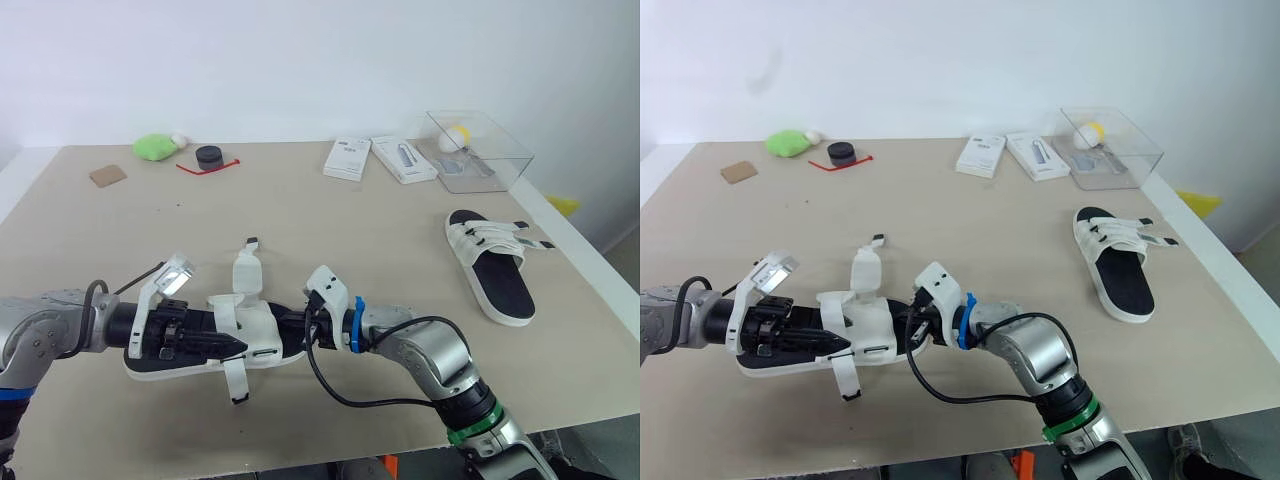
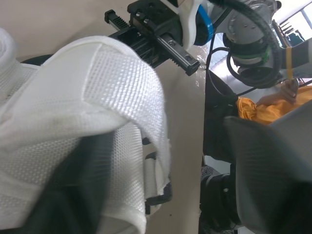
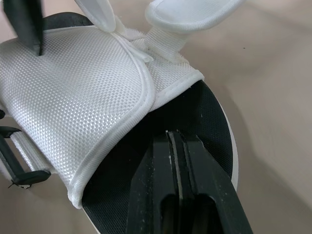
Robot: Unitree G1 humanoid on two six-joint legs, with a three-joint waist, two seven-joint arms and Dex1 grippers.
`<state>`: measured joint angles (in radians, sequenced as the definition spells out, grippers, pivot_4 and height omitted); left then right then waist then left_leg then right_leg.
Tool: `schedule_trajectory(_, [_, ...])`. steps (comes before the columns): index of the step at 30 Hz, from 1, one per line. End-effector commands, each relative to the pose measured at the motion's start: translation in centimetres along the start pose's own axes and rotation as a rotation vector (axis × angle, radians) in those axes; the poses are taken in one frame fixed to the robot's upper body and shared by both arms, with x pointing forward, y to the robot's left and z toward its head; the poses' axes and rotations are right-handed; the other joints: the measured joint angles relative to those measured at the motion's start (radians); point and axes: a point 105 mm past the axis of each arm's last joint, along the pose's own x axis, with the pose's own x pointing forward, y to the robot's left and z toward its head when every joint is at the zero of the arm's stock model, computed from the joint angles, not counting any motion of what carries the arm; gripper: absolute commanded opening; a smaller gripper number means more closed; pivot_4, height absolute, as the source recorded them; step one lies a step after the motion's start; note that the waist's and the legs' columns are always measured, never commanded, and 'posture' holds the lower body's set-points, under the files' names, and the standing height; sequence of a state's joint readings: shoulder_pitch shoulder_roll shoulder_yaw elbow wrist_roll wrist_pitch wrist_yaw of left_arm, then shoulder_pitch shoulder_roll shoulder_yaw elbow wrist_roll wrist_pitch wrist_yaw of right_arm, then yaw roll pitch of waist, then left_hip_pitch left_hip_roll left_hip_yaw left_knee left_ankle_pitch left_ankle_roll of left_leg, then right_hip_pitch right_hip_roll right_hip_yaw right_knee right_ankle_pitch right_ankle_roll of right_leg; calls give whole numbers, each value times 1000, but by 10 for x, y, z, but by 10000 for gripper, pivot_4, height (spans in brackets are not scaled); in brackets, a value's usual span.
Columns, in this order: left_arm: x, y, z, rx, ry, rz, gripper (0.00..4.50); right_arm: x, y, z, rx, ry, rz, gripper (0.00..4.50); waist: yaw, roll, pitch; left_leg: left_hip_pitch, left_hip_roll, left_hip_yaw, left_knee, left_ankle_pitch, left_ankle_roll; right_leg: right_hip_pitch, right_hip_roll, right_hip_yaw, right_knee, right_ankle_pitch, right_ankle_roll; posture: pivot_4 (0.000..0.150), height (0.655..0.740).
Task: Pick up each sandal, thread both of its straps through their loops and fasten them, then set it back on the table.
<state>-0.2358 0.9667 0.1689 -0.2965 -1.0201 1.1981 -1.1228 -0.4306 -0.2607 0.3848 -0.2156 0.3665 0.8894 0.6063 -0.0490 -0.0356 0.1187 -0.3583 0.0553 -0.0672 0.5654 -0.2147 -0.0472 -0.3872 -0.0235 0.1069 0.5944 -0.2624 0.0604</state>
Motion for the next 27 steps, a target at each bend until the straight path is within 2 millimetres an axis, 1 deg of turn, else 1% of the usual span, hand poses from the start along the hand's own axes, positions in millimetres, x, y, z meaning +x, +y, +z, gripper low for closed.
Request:
schedule_trajectory(1, [-14, -15, 8, 28, -31, -6, 44238, 0, -1, -15, 33, 51, -12, 0, 0, 0, 0, 0, 0, 0, 0, 0, 0, 0, 0, 0, 0, 0, 0, 1500, 7400])
schedule_trajectory(3, [-23, -23, -3, 14, 9, 9, 44238, -1, -2, -17, 36, 53, -12, 0, -3, 0, 0, 0, 0, 0, 0, 0, -1, 0, 0, 0, 0, 0, 0, 1500, 7400])
schedule_trajectory(4, [-26, -27, -13, 0, 43, 19, 44238, -1, -2, -17, 35, 56, -8, 0, -3, 0, 0, 0, 1, 1, -1, -1, -2, -1, 0, 1, 0, 0, 0, 1500, 7400])
schedule_trajectory(7, [-28, -33, -30, -23, 86, 28, 44238, 0, -2, -17, 27, 62, 2, 0, -2, 1, -1, 1, 1, 3, -1, -3, -5, -1, -2, 1, 0, 0, 0, 1500, 7400])
schedule_trajectory(11, [-26, -33, -44, -17, 103, 67, 44238, 0, -3, -17, 18, 67, 9, 0, 1, 1, 0, 2, 2, 5, -1, -4, -6, -1, -2, 1, -1, -1, -2, 1500, 7400])
schedule_trajectory(13, [-24, -36, -53, -27, 99, 68, 44238, -1, -3, -17, 16, 71, 14, 0, 0, 2, 0, 3, 3, 6, -1, -5, -8, -3, -2, 1, -2, -3, -3, 1500, 7400])
schedule_trajectory(14, [-23, -36, -59, -17, 102, 83, 44238, -1, -3, -18, 15, 74, 16, 0, 0, 3, 0, 4, 3, 6, -1, -6, -10, -3, -3, 1, -4, -3, -4, 1500, 7400])
schedule_trajectory(16, [-20, -27, -66, 57, 120, 154, 44238, -2, -3, -19, 12, 79, 16, 0, 0, 3, 0, 5, 3, 8, 0, -7, -11, -3, -4, 1, -7, -3, -4, 1500, 7400])
schedule_trajectory(18, [-16, -27, -70, 89, 99, 156, 44238, -2, -3, -19, 12, 80, 18, 0, 1, 2, 0, 5, 2, 10, 0, -6, -11, -3, -6, 1, -8, -3, -4, 1500, 7400])
schedule_trajectory(19, [-13, -30, -75, 107, 105, 148, 44238, -3, -3, -20, 12, 82, 19, 0, 1, 3, 0, 5, 2, 11, 0, -6, -11, -3, -6, 1, -8, -3, -4, 1500, 7400])
schedule_trajectory(20, [-11, -33, -86, 102, 138, 136, 44238, -3, -3, -20, 12, 83, 22, 0, 1, 2, 0, 5, 2, 12, 0, -6, -12, -3, -7, 2, -9, -3, -4, 1500, 7400])
schedule_trajectory(22, [-9, -31, -103, 91, 182, 146, 44238, -2, -3, -20, 9, 84, 25, 0, 1, 4, -1, 5, 3, 13, 0, -7, -13, -3, -7, 2, -10, -3, -5, 1500, 7400])
schedule_trajectory(23, [-7, -27, -106, 94, 170, 159, 44238, -2, -4, -19, 7, 84, 25, 0, 1, 5, -2, 5, 2, 14, 0, -8, -14, -3, -8, 3, -10, -2, -5, 1500, 7400])
schedule_trajectory(25, [-4, -22, -105, 85, 115, 175, 44238, -2, -4, -19, 6, 83, 24, 0, 2, 5, -3, 5, 2, 14, 0, -9, -14, -3, -7, 4, -10, -2, -5, 1500, 7400])
schedule_trajectory(27, [2, -16, -94, 96, 28, 182, 44238, -2, -4, -19, 5, 82, 25, 0, 3, 4, -3, 5, 2, 13, 0, -9, -13, -3, -6, 4, -10, -3, -5, 1500, 7400])
